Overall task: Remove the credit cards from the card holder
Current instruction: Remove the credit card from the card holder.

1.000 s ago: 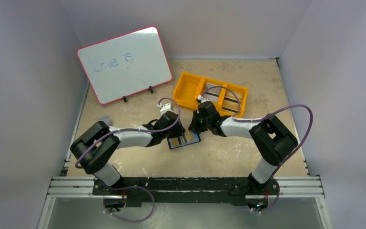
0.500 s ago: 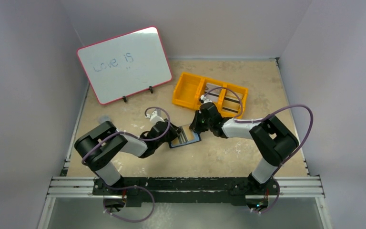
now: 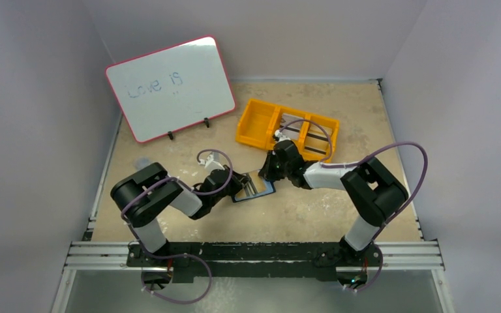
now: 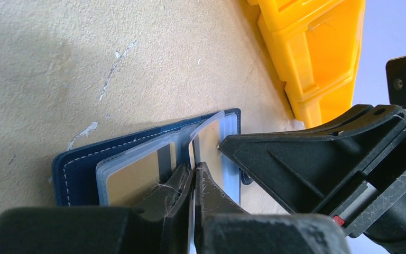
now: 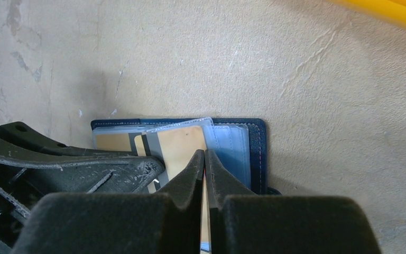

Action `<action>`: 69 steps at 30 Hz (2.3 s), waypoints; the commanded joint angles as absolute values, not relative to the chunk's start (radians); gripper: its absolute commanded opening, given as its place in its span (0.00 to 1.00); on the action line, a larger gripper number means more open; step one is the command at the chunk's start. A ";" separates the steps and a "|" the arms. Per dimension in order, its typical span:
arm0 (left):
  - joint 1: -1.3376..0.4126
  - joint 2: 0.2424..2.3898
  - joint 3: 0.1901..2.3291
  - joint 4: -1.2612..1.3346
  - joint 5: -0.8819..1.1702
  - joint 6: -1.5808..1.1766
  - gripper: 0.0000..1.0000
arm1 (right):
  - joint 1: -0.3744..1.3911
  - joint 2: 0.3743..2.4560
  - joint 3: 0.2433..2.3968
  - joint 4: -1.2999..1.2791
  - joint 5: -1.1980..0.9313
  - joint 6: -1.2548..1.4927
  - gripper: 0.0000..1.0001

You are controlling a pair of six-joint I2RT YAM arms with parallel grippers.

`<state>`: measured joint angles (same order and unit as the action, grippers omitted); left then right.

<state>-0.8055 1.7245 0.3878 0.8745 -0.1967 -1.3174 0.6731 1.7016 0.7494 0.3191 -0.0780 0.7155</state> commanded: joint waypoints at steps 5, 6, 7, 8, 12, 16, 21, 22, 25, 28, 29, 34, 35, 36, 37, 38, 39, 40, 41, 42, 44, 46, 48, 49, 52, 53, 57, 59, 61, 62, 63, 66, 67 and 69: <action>-0.825 1.632 0.418 0.712 -0.180 -1.255 0.00 | 0.706 1.794 0.701 0.102 -0.049 0.730 0.01; -0.825 1.604 0.428 0.658 -0.194 -1.237 0.00 | 0.706 1.795 0.705 0.093 -0.035 0.731 0.00; -0.825 1.580 0.437 0.613 -0.203 -1.220 0.00 | 0.708 1.794 0.707 0.090 -0.019 0.732 0.00; -0.824 1.561 0.442 0.576 -0.210 -1.203 0.00 | 0.707 1.793 0.707 0.085 -0.014 0.733 0.00; -0.824 1.544 0.456 0.509 -0.191 -1.168 0.00 | 0.706 1.804 0.708 0.082 -0.011 0.749 0.00; -0.820 1.523 0.439 0.448 -0.197 -1.167 0.00 | 0.706 1.809 0.710 0.069 0.013 0.766 0.00; -0.810 1.488 0.420 0.408 -0.205 -1.148 0.00 | 0.706 1.801 0.713 0.058 0.038 0.788 0.00; -0.808 1.484 0.419 0.402 -0.206 -1.144 0.00 | 0.706 1.801 0.712 0.059 0.041 0.793 0.00; -0.805 1.492 0.441 0.345 -0.218 -1.106 0.00 | 0.706 1.804 0.711 0.059 0.049 0.797 0.00; -0.805 1.499 0.440 0.321 -0.224 -1.099 0.00 | 0.706 1.806 0.715 0.048 0.063 0.802 0.00; -0.805 1.495 0.434 0.332 -0.224 -1.101 0.00 | 0.706 1.805 0.715 0.045 0.071 0.804 0.00; -0.805 1.474 0.438 0.291 -0.239 -1.090 0.00 | 0.705 1.805 0.719 0.033 0.083 0.811 0.00; -0.805 1.463 0.442 0.267 -0.247 -1.083 0.00 | 0.705 1.800 0.719 0.027 0.093 0.813 0.00; -0.805 1.451 0.440 0.249 -0.255 -1.075 0.00 | 0.704 1.794 0.716 0.028 0.098 0.816 0.00; -0.804 1.438 0.434 0.240 -0.265 -1.071 0.00 | 0.704 1.788 0.713 0.031 0.100 0.816 0.00; -0.803 1.429 0.431 0.234 -0.275 -1.067 0.00 | 0.705 1.787 0.713 0.031 0.101 0.817 0.00; -0.802 1.422 0.430 0.229 -0.279 -1.065 0.00 | 0.705 1.787 0.714 0.030 0.100 0.818 0.00; -0.802 1.420 0.430 0.228 -0.280 -1.062 0.00 | 0.704 1.787 0.716 0.032 0.099 0.816 0.00; -0.802 1.421 0.432 0.229 -0.276 -1.059 0.00 | 0.705 1.789 0.717 0.033 0.098 0.815 0.00; -0.802 1.422 0.432 0.234 -0.271 -1.056 0.00 | 0.705 1.792 0.720 0.030 0.099 0.816 0.00; -0.802 1.425 0.434 0.234 -0.266 -1.057 0.00 | 0.704 1.793 0.722 0.022 0.107 0.822 0.00; -0.802 1.423 0.428 0.236 -0.267 -1.059 0.00 | 0.703 1.778 0.714 0.022 0.117 0.828 0.00; -0.802 1.426 0.421 0.247 -0.265 -1.061 0.00 | 0.703 1.769 0.714 0.021 0.120 0.824 0.00; -0.802 1.427 0.420 0.250 -0.260 -1.059 0.00 | 0.703 1.773 0.719 0.018 0.119 0.822 0.00; -0.802 1.418 0.420 0.226 -0.257 -1.059 0.00 | 0.703 1.789 0.721 0.010 0.125 0.827 0.00; -0.802 1.410 0.409 0.233 -0.256 -1.064 0.00 | 0.703 1.788 0.716 0.011 0.128 0.829 0.00; -0.802 1.382 0.402 0.227 -0.260 -1.058 0.00 | 0.703 1.787 0.725 -0.012 0.169 0.836 0.00; -0.802 1.381 0.410 0.215 -0.256 -1.053 0.00 | 0.703 1.788 0.726 -0.012 0.179 0.835 0.00; -0.802 1.381 0.413 0.215 -0.253 -1.051 0.00 | 0.703 1.789 0.727 -0.010 0.176 0.832 0.00; -0.802 1.379 0.414 0.213 -0.251 -1.049 0.00 | 0.703 1.791 0.729 -0.012 0.170 0.832 0.00; -0.802 1.377 0.419 0.194 -0.257 -1.047 0.00 | 0.703 1.793 0.729 -0.014 0.169 0.831 0.00; -0.802 1.367 0.402 0.213 -0.254 -1.058 0.00 | 0.703 1.783 0.723 0.011 0.156 0.819 0.00; -0.802 1.370 0.399 0.216 -0.252 -1.061 0.00 | 0.703 1.776 0.720 0.022 0.131 0.814 0.00; -0.802 1.375 0.393 0.209 -0.252 -1.067 0.00 | 0.703 1.765 0.735 0.019 0.149 0.801 0.00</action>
<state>-0.8055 1.3830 0.4267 0.3008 -0.2386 -1.1038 0.7246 1.7191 0.7853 0.2638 0.0051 0.8795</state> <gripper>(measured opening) 0.017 0.004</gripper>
